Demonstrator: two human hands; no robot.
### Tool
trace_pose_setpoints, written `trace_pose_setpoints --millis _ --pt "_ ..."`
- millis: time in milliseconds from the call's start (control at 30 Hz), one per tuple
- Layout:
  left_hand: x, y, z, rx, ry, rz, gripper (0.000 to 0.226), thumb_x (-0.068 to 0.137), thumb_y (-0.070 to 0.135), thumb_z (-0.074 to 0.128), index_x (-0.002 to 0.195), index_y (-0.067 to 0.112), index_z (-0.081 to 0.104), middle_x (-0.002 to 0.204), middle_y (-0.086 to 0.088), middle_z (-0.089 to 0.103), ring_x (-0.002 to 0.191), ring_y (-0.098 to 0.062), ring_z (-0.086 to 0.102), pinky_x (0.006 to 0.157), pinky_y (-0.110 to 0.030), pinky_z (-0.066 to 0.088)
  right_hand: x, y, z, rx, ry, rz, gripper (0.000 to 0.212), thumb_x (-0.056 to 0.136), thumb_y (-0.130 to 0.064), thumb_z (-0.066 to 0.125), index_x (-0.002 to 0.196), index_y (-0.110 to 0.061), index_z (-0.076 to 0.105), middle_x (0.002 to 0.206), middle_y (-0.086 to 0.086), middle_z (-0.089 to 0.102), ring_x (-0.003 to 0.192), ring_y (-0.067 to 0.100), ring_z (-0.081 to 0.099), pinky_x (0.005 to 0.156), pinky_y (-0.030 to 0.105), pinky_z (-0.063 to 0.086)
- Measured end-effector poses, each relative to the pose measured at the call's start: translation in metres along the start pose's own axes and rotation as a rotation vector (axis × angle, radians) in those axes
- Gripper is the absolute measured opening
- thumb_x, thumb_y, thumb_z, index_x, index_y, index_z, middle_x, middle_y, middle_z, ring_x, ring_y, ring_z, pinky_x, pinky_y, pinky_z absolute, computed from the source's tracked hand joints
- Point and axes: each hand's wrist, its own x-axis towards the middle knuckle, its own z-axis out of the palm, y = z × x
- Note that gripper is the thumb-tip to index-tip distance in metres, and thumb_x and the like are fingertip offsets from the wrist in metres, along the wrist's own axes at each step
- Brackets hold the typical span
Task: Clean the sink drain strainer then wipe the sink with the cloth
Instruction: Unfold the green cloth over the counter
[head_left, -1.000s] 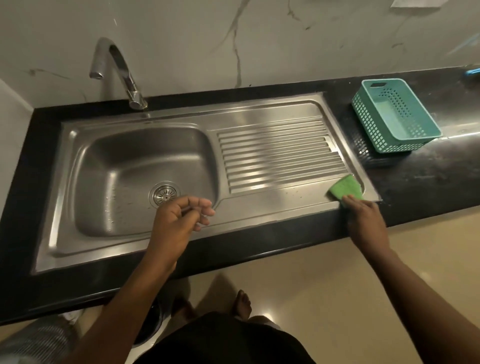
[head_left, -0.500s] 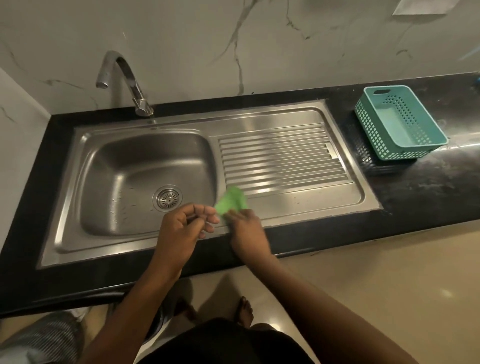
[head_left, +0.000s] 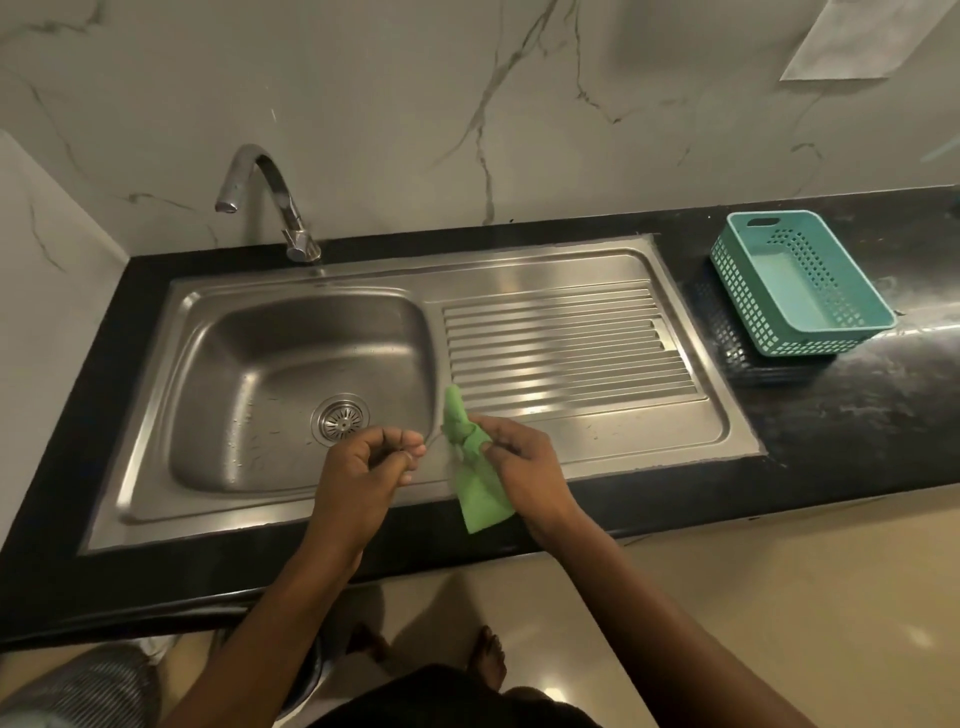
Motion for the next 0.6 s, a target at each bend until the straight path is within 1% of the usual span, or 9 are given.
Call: trace_pose_setpoints --millis 100,167,233,333,400,433,500,567,600 --pt "0.005 0.003 0.011 -0.011 -0.065 -0.046 0.01 0.096 0.022 0.07 0.105 0.021 0.076 0.1 -0.006 0.079 0.096 -0.021 0.077 0.086 -0.035 0.063 -0.009 -0.013 -0.016 -0.004 0.037 -0.068 0.037 0.101 0.001 0.056 0.125 -0.019 0.075 0.113 -0.004 0.078 0.104 0.012 0.073 0.095 0.035 0.06" --pt "0.008 0.007 0.02 -0.046 -0.162 -0.096 0.025 0.094 0.039 0.07 0.114 0.024 0.074 0.108 -0.004 0.079 0.1 -0.019 0.077 0.09 -0.036 0.062 -0.015 -0.02 -0.022 -0.04 0.027 -0.14 0.036 0.101 -0.001 0.058 0.128 -0.019 0.073 0.116 -0.01 0.076 0.108 0.005 0.07 0.096 0.03 0.059" --pt "0.01 0.012 0.029 -0.114 -0.249 -0.15 0.037 0.092 0.048 0.069 0.119 0.023 0.072 0.112 -0.003 0.079 0.102 -0.021 0.077 0.091 -0.037 0.062 -0.023 -0.025 -0.026 -0.05 -0.018 -0.209 0.037 0.1 0.0 0.06 0.131 -0.018 0.071 0.119 -0.014 0.074 0.114 0.003 0.067 0.095 0.024 0.057" --pt "0.015 0.019 0.042 -0.184 -0.332 -0.174 0.033 0.096 0.042 0.066 0.121 0.02 0.072 0.111 -0.005 0.08 0.103 -0.024 0.077 0.09 -0.041 0.061 -0.029 -0.026 -0.026 -0.052 -0.072 -0.237 0.035 0.099 -0.005 0.065 0.131 -0.018 0.07 0.126 -0.01 0.072 0.118 0.014 0.068 0.096 0.035 0.06" --pt "0.021 0.018 0.048 -0.167 -0.314 -0.167 0.024 0.098 0.034 0.066 0.117 0.02 0.073 0.107 -0.006 0.08 0.104 -0.028 0.076 0.09 -0.046 0.061 -0.028 -0.027 -0.025 0.043 -0.036 -0.186 0.032 0.098 -0.01 0.07 0.13 -0.016 0.071 0.125 -0.004 0.074 0.117 0.016 0.07 0.094 0.038 0.061" --pt "0.024 0.018 0.051 -0.145 -0.303 -0.156 0.02 0.098 0.03 0.067 0.115 0.021 0.074 0.106 -0.006 0.081 0.104 -0.029 0.076 0.092 -0.048 0.06 -0.027 -0.028 -0.024 0.1 -0.006 -0.162 0.033 0.097 -0.011 0.071 0.13 -0.015 0.071 0.123 -0.001 0.075 0.117 0.016 0.07 0.094 0.036 0.061" --pt "0.031 0.017 0.055 -0.112 -0.31 -0.141 0.019 0.097 0.024 0.067 0.114 0.024 0.075 0.107 -0.004 0.08 0.106 -0.028 0.074 0.098 -0.055 0.057 -0.026 -0.027 -0.025 0.093 0.084 -0.145 0.038 0.095 -0.014 0.075 0.132 -0.018 0.069 0.123 -0.002 0.074 0.119 0.01 0.068 0.094 0.028 0.06" --pt "0.035 0.02 0.059 -0.1 -0.339 -0.137 0.022 0.098 0.021 0.066 0.118 0.023 0.073 0.11 -0.003 0.079 0.108 -0.026 0.074 0.1 -0.057 0.056 -0.025 -0.023 -0.028 0.009 0.159 -0.124 0.049 0.09 -0.025 0.081 0.136 -0.028 0.065 0.129 -0.014 0.069 0.122 -0.002 0.062 0.087 0.016 0.058" --pt "0.037 0.022 0.061 -0.106 -0.366 -0.13 0.023 0.098 0.021 0.066 0.12 0.022 0.072 0.112 -0.004 0.079 0.108 -0.026 0.074 0.099 -0.058 0.057 -0.024 -0.021 -0.031 -0.023 0.182 -0.095 0.059 0.086 -0.036 0.084 0.14 -0.033 0.061 0.133 -0.02 0.065 0.123 -0.006 0.059 0.086 0.014 0.057"
